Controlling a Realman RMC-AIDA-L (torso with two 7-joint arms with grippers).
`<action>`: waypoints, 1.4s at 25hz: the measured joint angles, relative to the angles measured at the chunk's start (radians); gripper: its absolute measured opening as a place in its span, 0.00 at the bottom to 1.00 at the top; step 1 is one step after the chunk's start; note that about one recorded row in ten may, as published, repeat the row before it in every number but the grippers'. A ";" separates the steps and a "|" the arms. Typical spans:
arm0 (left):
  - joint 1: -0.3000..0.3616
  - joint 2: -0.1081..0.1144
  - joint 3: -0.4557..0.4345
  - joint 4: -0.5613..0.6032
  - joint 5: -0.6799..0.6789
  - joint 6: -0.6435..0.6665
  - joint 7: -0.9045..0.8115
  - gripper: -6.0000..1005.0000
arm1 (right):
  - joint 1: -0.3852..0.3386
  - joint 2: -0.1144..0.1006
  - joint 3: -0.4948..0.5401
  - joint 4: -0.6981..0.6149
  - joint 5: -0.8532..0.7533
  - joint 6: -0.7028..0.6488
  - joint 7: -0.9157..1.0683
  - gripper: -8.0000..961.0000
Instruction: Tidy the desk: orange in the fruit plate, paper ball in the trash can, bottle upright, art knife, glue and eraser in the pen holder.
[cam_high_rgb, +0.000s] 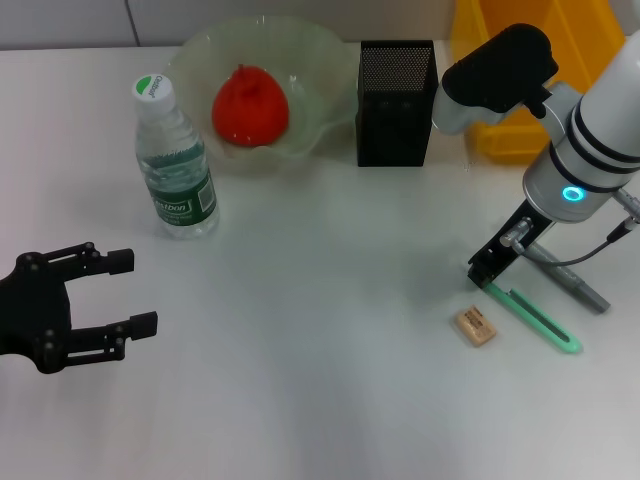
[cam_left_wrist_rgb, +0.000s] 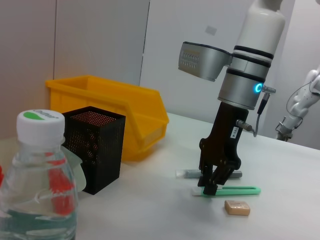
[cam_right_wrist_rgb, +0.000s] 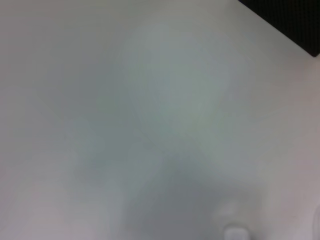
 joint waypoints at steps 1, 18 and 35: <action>-0.001 0.000 0.000 0.000 0.000 0.000 0.000 0.80 | 0.000 0.000 0.000 0.000 0.000 0.000 0.000 0.27; -0.003 -0.008 0.000 0.000 0.000 -0.001 -0.001 0.80 | -0.136 -0.003 0.095 -0.441 0.001 -0.098 -0.016 0.19; -0.004 -0.025 -0.003 -0.006 -0.006 -0.012 0.004 0.80 | -0.265 -0.001 0.052 -0.549 0.228 0.557 -0.275 0.19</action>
